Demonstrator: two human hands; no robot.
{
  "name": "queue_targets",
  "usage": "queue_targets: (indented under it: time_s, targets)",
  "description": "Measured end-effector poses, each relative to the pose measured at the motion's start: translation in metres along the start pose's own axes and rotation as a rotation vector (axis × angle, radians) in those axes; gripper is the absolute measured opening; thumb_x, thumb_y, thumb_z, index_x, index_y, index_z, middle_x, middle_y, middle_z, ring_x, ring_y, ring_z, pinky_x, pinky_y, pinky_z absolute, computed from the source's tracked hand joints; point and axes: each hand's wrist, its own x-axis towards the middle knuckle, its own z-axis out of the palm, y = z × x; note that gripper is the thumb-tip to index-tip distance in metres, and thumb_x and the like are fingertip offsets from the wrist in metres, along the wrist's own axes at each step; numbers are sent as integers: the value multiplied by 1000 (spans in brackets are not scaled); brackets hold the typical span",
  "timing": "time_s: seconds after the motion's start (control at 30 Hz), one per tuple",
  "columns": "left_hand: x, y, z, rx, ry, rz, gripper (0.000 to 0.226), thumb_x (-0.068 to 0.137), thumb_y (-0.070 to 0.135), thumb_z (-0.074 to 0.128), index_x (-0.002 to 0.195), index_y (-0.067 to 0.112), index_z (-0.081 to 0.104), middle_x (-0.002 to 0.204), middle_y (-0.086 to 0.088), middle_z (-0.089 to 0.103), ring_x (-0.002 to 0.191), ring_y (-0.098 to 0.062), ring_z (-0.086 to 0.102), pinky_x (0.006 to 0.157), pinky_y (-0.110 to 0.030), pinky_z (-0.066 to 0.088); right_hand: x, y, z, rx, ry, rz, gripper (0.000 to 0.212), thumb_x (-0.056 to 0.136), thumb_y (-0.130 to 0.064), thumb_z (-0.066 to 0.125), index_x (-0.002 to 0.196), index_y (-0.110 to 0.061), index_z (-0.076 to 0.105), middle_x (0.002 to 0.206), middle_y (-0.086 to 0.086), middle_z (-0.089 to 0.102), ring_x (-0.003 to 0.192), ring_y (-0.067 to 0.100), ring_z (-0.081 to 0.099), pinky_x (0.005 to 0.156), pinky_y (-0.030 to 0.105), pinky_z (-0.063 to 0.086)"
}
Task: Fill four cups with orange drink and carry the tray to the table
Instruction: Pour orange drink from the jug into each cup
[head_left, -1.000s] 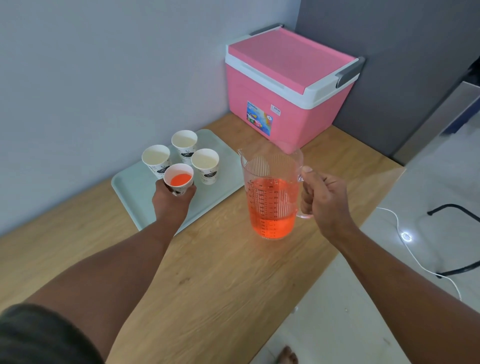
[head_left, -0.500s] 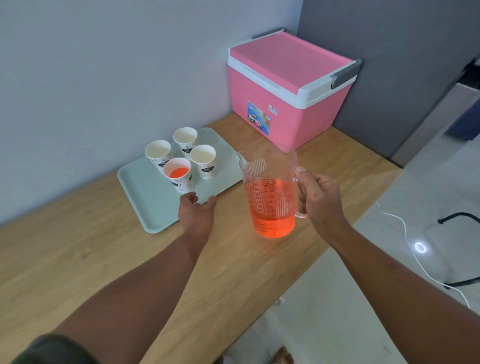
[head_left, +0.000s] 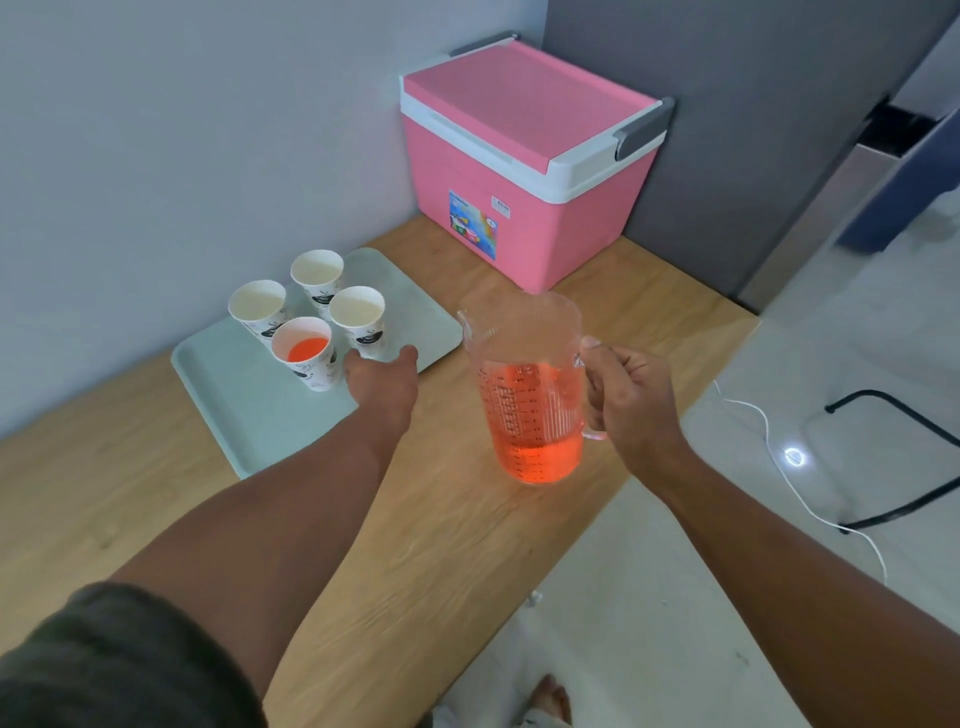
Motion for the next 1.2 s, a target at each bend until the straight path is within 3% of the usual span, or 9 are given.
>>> queue_targets:
  time_s: [0.07,0.2,0.33,0.43,0.63,0.8,0.9,1.0,1.2]
  targets:
    - [8,1,6,13,22,0,85,70,41,78,139,8,42,132,-11,56,115,-32,59,94,-44,53,3,1,-1,3,20,12,56,108,-18,53,53,-19,41,47,1,28,38,15,25,42,29,23]
    - [23,4,17,17,70,-51,94,76,42,80,146,5,30,142,-13,46,129,-30,49,93,-33,43,9,1,2,17,46,20,60,108,-15,53,50,-23,41,45,-2,30,36,12,27,41,23,27]
    - [34,10,25,96,147,-55,104,74,52,79,151,5,27,154,-14,35,143,-33,33,116,-41,30,14,0,6,18,54,19,57,109,-13,51,53,-18,40,45,-1,30,36,12,27,40,23,26]
    - [43,11,31,128,165,-47,101,78,55,75,154,10,26,156,-15,34,146,-33,29,118,-43,22,17,-1,11,3,58,12,58,108,-12,52,52,-20,42,46,0,30,37,12,27,41,24,27]
    - [50,9,29,99,160,2,85,80,56,69,149,18,37,145,-15,47,137,-34,39,114,-43,30,21,-1,19,-30,44,3,57,109,-13,51,53,-18,42,46,1,30,37,12,28,41,26,28]
    - [31,-1,17,6,35,176,82,71,52,77,139,18,46,131,-6,55,122,-28,54,105,-46,45,25,-12,22,-93,29,27,53,108,-19,53,56,-13,43,48,1,31,38,10,29,40,24,28]
    - [14,-11,6,85,-42,313,73,75,53,78,132,16,52,124,-1,59,113,-20,58,99,-42,49,29,-19,22,-148,-31,23,54,107,-29,56,57,-15,42,49,-1,32,40,13,30,44,27,28]
    - [-3,-21,-7,157,-102,420,66,77,51,81,128,16,54,120,2,64,107,-15,61,91,-35,51,34,-28,22,-263,-55,19,53,98,-41,59,56,-15,42,51,1,34,46,18,33,50,35,30]
    - [-27,-36,-30,225,-179,511,61,76,44,84,123,16,58,111,6,66,102,-13,62,85,-31,51,38,-46,34,-547,-144,-28,58,93,-46,60,66,4,47,57,4,40,51,18,40,50,41,36]
